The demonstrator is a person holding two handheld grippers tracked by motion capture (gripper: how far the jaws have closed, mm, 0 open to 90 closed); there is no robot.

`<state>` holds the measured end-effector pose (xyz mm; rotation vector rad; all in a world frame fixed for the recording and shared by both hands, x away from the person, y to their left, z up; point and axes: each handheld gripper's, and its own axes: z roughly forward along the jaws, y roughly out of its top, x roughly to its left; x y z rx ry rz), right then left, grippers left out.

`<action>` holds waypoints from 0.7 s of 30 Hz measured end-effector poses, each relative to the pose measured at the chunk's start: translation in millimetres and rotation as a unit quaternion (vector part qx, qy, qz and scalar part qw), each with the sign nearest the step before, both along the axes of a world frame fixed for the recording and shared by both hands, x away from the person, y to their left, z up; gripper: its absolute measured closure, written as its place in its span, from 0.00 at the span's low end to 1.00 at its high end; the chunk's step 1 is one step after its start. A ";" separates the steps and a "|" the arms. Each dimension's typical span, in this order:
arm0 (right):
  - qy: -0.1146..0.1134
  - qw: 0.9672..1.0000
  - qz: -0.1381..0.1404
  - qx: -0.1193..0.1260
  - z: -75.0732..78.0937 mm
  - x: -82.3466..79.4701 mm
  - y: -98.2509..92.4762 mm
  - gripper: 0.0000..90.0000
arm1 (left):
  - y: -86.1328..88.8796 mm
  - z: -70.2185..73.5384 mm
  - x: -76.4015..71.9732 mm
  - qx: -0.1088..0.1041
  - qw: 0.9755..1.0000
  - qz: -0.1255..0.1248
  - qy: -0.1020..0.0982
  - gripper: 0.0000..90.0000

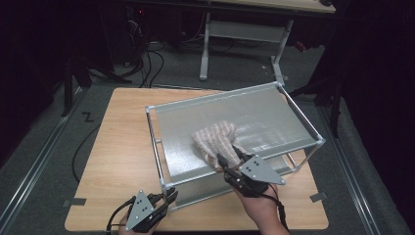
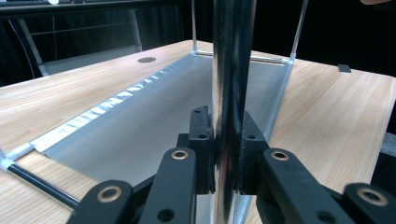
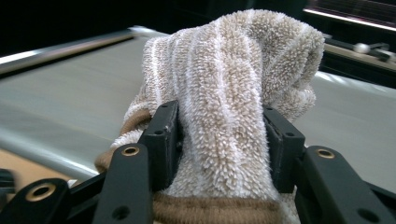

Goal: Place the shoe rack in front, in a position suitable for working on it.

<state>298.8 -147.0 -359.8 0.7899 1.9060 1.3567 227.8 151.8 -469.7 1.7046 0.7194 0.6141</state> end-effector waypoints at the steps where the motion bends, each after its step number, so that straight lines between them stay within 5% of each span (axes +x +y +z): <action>1: 0.000 1.000 -0.007 0.002 -0.4 2.7 -6.6 0.60 | -0.1 0.0 -0.1 0.000 1.000 0.000 0.000 0.89; 10: 0.005 0.997 -0.075 0.004 -0.3 23.5 -59.6 0.60 | -0.5 0.0 -0.3 -0.001 1.000 0.002 0.001 0.89; 21: 0.017 0.987 -0.158 0.001 4.3 46.4 -121.8 0.60 | -0.6 0.1 -0.5 0.000 1.000 0.003 0.000 0.89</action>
